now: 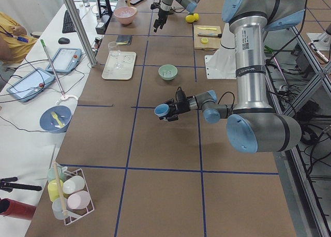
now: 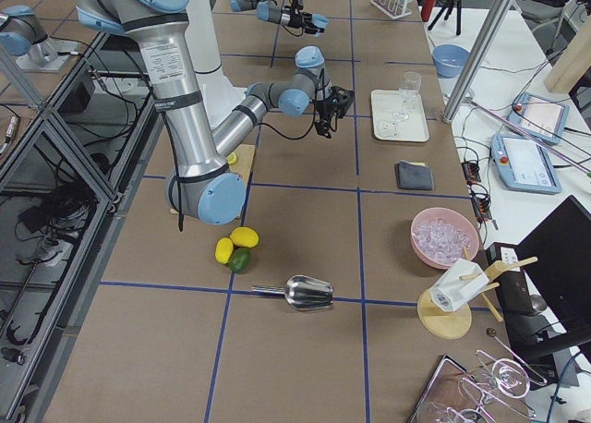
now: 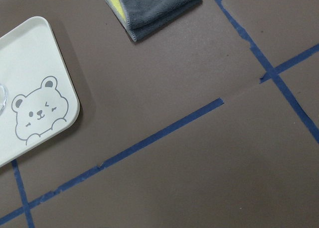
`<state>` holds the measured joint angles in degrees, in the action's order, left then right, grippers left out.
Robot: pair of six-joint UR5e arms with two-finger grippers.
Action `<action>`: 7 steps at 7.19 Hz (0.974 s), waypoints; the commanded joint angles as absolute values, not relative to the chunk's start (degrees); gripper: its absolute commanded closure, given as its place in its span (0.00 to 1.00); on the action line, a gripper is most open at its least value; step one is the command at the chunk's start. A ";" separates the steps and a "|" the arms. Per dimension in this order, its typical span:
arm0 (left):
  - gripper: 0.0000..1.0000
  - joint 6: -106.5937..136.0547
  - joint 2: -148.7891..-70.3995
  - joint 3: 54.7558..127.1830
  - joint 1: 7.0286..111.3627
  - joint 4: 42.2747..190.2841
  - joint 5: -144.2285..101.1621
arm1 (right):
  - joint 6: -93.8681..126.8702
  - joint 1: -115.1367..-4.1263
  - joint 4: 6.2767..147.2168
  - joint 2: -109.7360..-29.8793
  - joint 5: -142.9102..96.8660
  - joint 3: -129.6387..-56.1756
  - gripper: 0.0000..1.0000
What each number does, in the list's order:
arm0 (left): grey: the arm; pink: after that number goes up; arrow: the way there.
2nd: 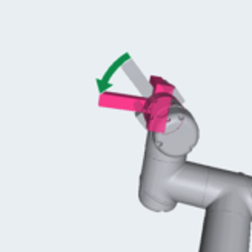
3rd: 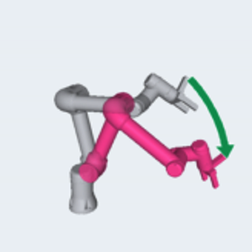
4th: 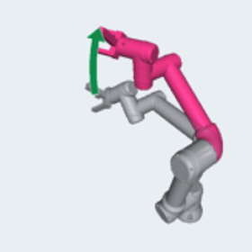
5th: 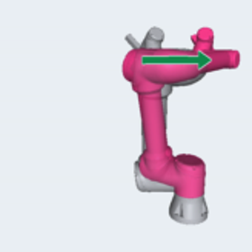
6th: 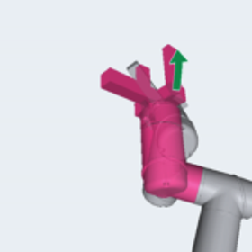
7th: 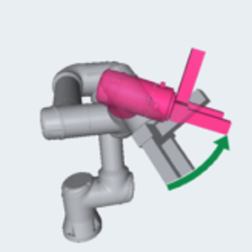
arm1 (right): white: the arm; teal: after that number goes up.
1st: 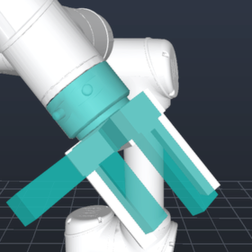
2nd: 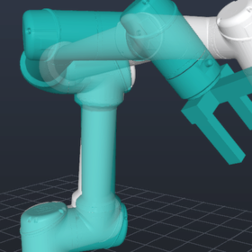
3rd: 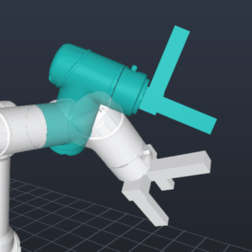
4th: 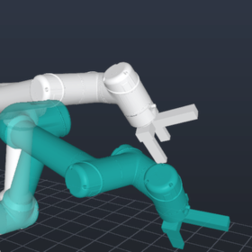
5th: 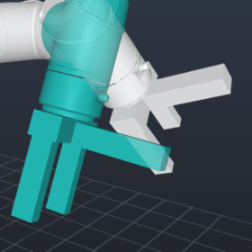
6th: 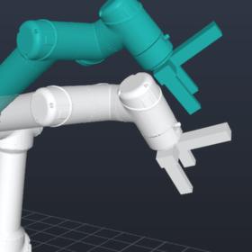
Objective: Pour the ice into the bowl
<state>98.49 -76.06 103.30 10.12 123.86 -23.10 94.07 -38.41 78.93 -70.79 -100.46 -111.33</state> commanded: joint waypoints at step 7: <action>0.99 107.49 -75.94 93.96 8.61 124.19 -19.69 | 94.13 -38.50 78.93 -70.58 -100.81 -112.24 0.00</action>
<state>107.36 -75.97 94.86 8.67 124.19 -19.73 94.13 -38.50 78.93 -70.61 -100.73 -112.20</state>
